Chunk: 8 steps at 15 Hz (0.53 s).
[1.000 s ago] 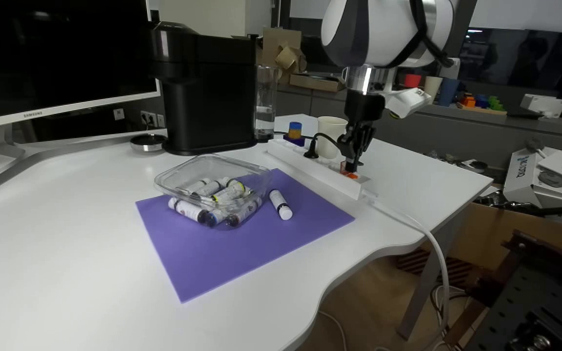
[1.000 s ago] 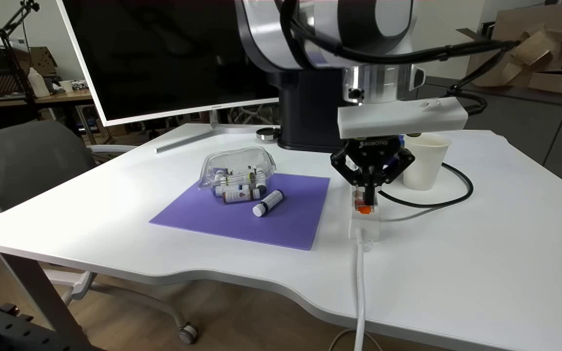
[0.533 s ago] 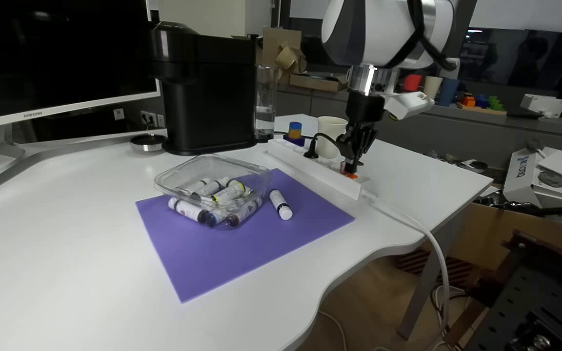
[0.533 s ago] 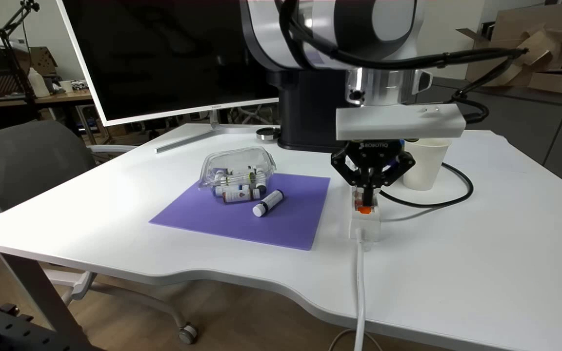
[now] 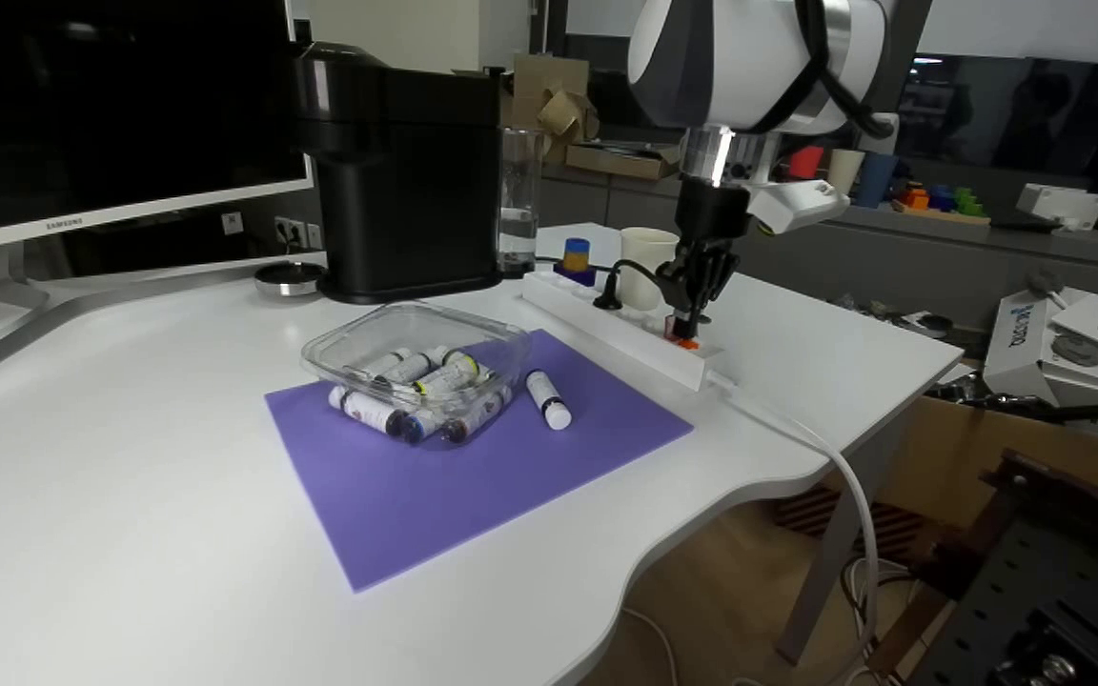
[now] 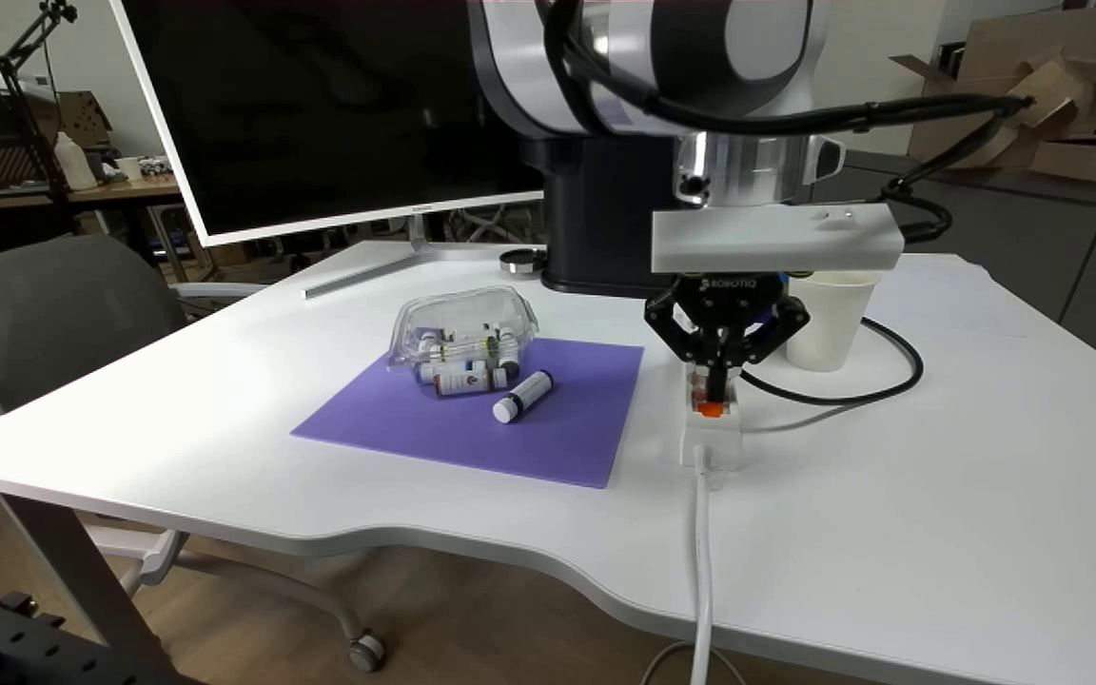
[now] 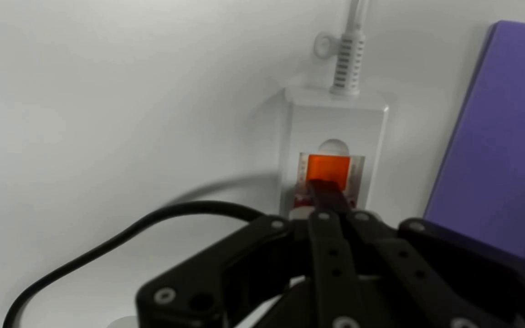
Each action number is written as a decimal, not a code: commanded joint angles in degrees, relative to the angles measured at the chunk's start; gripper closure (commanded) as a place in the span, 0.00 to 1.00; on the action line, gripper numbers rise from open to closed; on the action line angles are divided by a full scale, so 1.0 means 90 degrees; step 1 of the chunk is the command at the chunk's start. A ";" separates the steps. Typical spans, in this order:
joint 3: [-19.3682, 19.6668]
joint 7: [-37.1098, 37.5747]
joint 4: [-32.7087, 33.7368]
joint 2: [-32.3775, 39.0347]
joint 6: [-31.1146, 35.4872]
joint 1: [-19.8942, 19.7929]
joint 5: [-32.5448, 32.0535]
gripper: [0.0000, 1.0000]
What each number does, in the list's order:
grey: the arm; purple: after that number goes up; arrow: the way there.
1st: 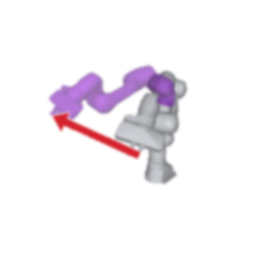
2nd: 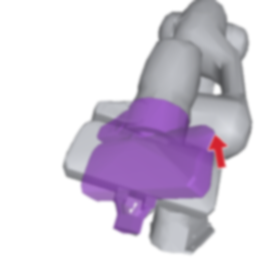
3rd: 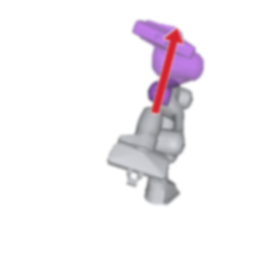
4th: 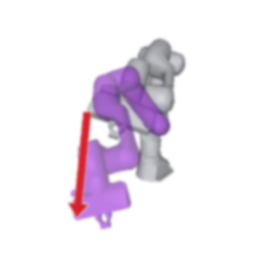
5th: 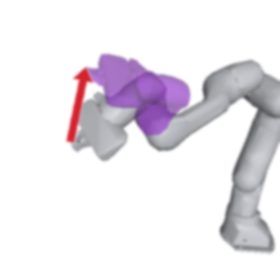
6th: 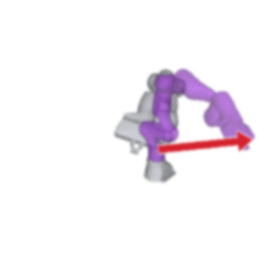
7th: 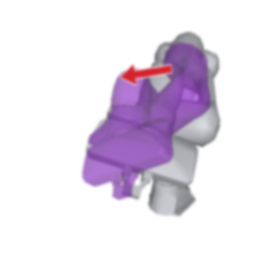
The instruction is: Switch on the left most switch
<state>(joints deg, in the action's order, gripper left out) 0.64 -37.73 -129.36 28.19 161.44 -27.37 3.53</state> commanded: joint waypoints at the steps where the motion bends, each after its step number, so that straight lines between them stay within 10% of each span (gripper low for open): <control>1: 0.0044 0.0364 0.0047 -0.0025 -0.0086 0.0068 0.0037 1.00; 8: 0.0252 0.1054 -0.0020 -0.0079 -0.0109 0.0287 -0.0094 1.00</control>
<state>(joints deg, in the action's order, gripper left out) 1.76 -32.03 -129.42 28.19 161.29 -25.96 3.42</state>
